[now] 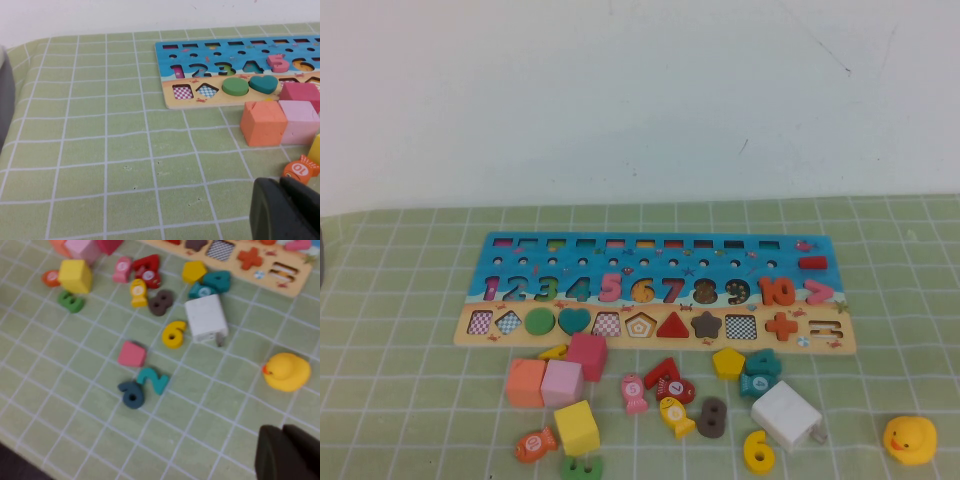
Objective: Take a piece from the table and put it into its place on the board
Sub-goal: Pick up the "number 6"
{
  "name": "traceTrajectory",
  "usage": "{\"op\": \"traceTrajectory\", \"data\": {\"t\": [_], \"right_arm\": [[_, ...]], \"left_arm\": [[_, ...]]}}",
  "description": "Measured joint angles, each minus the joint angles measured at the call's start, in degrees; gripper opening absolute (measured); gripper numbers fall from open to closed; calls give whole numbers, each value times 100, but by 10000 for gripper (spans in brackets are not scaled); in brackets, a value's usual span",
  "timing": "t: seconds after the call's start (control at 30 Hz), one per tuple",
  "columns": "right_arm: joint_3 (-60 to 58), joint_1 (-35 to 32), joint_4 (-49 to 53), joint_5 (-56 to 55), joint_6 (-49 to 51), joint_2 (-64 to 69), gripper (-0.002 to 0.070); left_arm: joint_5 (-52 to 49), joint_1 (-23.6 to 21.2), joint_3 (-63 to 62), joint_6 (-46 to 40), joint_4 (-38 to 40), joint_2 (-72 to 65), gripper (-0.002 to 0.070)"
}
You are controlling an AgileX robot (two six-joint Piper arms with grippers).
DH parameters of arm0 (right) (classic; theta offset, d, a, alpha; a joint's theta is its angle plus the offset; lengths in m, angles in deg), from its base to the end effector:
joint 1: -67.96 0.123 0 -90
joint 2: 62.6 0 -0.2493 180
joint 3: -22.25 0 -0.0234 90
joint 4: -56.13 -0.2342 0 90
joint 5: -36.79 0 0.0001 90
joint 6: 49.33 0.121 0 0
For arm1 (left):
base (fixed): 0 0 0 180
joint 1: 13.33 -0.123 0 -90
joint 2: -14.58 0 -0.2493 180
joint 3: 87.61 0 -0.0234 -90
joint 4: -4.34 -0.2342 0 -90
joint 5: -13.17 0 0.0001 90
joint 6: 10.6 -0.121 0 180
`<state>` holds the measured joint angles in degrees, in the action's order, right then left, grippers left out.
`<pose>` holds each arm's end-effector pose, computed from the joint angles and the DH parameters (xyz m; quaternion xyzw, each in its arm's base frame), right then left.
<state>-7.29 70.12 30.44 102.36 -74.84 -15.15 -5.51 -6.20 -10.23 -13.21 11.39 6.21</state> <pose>0.1235 0.0525 0.2967 -0.1993 0.9019 0.1533 0.3512 0.1009 -0.0174 0.1700 0.0331 0.7889 -0.0753 0.6090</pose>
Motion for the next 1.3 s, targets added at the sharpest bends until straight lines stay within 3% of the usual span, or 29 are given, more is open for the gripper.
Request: {"op": "traceTrajectory", "data": {"t": [0.33, 0.53, 0.67, 0.8, 1.2, 1.3], "right_arm": [[594, 953, 244, 273, 469, 1640, -1], [911, 2317, 1530, 273, 1818, 2681, -1], [1322, 3402, 2943, 416, 2985, 3493, -1], [1800, 4044, 3573, 431, 3527, 4352, -1], [2170, 4248, 3070, -646, 3910, 5762, 1], [2170, 4248, 2917, -911, 3974, 6017, 36]], "left_arm": [[0, 0, 0, 0, 0, 0, -1], [0, 0, 0, 0, 109, 0, -1], [-9, 0, 0, 0, 200, 0, -1], [-9, 0, 0, 0, 212, 0, -1], [-9, 0, 0, 0, 221, 0, -1], [-9, 0, 0, 0, 221, 0, -1]]}}
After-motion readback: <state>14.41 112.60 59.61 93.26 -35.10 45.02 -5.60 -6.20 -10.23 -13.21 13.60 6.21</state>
